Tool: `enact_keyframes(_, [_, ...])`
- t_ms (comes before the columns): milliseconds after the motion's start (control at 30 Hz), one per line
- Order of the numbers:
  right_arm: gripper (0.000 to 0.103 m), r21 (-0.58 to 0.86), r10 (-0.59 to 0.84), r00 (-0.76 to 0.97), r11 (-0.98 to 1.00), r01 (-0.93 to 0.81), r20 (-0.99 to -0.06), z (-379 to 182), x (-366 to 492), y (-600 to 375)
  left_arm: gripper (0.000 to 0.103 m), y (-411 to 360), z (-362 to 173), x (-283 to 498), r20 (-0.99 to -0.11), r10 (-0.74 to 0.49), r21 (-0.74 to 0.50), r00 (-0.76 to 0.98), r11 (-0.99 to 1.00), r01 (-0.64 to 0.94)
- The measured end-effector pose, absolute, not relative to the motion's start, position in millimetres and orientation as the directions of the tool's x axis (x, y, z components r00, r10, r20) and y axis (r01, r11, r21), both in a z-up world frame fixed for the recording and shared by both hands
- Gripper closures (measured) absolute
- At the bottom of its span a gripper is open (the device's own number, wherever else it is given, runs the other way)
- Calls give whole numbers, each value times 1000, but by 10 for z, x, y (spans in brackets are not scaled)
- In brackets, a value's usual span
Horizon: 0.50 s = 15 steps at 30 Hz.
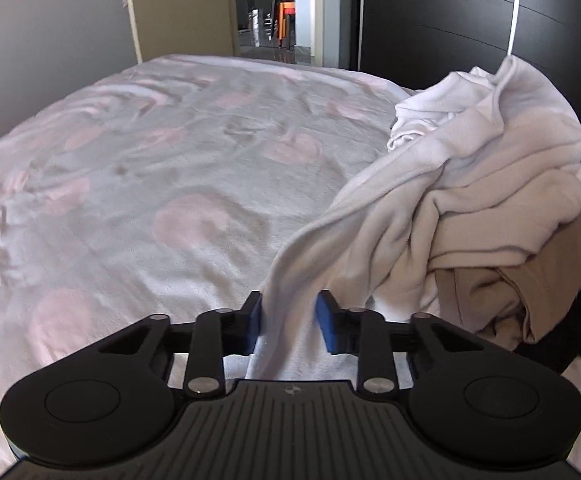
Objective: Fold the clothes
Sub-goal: 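Reach into the white shirt pile and close the right gripper on it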
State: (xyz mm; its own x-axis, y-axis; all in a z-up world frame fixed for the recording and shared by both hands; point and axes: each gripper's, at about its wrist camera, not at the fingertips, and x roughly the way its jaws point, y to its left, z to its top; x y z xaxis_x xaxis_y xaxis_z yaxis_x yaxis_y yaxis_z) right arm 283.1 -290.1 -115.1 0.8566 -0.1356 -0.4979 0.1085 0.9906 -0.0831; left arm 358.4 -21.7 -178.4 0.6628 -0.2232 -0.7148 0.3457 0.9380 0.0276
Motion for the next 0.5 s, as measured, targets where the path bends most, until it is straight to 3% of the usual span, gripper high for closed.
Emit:
enact_keyframes(67, [77,-112,-143,859,989,101,-492,-1123,2833,-2811,97,-220,-1740,3559,-707,-218,40,673,937,346])
enact_keyframes(133, [97,-122,-129,864,989,80,-486,-1070,2795,-2727,97,-216,-1654,3527,-700,-215,51,681,936,347])
enact_keyframes(267, [98,-149,-116,880,987,52,-461,-887,2625,-2518,98,-121,-1389,3384,-680,-219,47,700,940,339])
enact_keyframes(500, [98,-134,35,908,986,-99,-416,-429,2101,-2012,98,288,-656,2798,-586,-221,65,779,946,317])
